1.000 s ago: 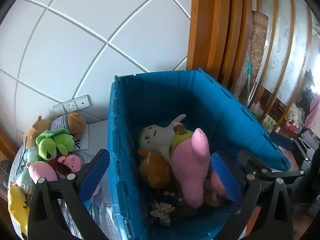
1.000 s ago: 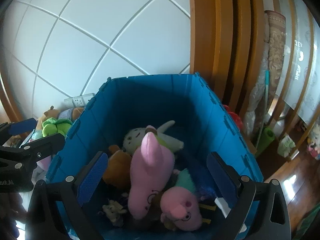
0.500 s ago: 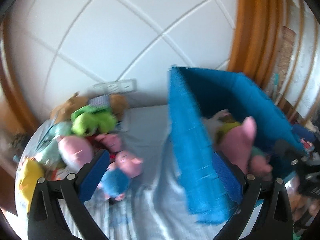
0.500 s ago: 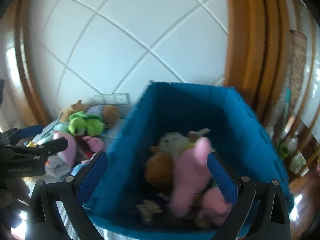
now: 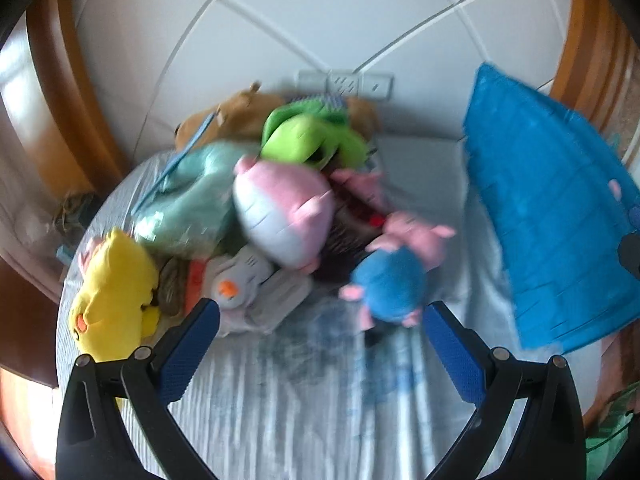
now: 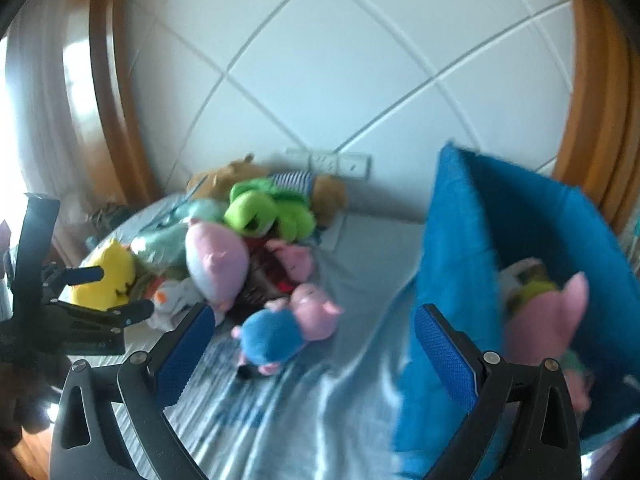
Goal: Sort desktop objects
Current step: 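Move both grippers back toward the remaining plush pile, then grasp the white duck plush with the left gripper while the right grasps the blue pig plush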
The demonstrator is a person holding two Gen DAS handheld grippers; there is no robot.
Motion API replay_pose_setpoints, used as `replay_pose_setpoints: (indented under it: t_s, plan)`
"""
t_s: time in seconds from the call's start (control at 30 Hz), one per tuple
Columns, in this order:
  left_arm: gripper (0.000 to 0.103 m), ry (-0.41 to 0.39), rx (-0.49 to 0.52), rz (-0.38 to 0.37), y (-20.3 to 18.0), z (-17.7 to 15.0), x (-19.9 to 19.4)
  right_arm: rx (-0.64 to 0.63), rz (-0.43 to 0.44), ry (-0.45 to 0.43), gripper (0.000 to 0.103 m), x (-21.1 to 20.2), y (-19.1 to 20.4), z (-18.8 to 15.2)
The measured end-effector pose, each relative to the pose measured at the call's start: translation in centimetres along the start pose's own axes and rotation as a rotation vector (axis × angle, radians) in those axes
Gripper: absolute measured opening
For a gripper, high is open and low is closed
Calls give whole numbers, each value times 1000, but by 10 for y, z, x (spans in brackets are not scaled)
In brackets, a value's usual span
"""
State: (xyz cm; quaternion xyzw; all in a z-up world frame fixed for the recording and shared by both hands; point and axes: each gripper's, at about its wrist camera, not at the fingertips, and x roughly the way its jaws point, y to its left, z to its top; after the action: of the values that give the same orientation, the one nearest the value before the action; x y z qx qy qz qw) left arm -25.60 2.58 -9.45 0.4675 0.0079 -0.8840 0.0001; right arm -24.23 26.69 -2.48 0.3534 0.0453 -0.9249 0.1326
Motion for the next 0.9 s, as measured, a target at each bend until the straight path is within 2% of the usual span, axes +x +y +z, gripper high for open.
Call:
replay_pose_setpoints:
  t_s: [0.23, 0.4, 0.57, 0.7, 0.87, 0.9]
  plan:
    - [103, 88, 0, 1, 56, -21, 70, 59, 3, 125, 101, 90, 33, -30]
    - [103, 122, 0, -16, 76, -27, 112, 81, -7, 221, 101, 162, 47, -52]
    - [103, 129, 16, -35, 81, -26, 145, 96, -18, 283, 101, 217, 55, -71]
    - [103, 135, 11, -31, 86, -21, 167, 120, -34, 310, 101, 246, 56, -82]
    - [103, 154, -7, -32, 93, -17, 189, 120, -50, 321, 101, 259, 56, -89]
    - [98, 159, -8, -32, 94, -16, 194, 120, -52, 324, 101, 259, 56, -90]
